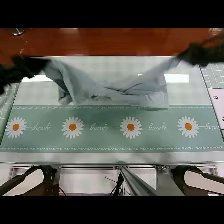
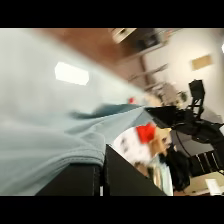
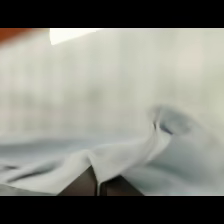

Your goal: Fold the shirts.

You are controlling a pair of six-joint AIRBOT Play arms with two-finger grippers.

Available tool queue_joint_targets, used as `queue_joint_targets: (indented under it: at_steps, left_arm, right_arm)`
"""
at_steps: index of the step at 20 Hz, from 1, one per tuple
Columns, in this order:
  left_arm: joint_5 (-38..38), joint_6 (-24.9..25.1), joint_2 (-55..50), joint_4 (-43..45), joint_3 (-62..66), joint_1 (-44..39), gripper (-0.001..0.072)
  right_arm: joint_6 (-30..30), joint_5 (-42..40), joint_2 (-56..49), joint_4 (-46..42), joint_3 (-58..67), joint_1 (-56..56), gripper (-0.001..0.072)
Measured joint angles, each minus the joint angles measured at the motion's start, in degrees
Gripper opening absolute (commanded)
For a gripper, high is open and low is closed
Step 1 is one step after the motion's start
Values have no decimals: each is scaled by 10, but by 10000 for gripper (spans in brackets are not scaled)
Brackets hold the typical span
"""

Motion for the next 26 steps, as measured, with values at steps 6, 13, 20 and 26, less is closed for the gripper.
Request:
queue_joint_targets:
  at_steps: [6, 13, 20, 26]
  left_arm:
    - [12, -170, 94, 141, 356, 23, 18]
    - [25, -323, 281, 581, 516, 55, 19]
    - [-10, -377, 391, 739, 444, 23, 19]
    - [21, -381, 379, 681, 193, 17, 19]
  right_arm:
    - [35, 30, 119, -73, 269, 2, 22]
    - [58, 74, 332, -205, 269, 2, 22]
    - [105, 129, 466, -332, 142, 2, 22]
    - [109, 104, 478, -323, -54, 2, 22]
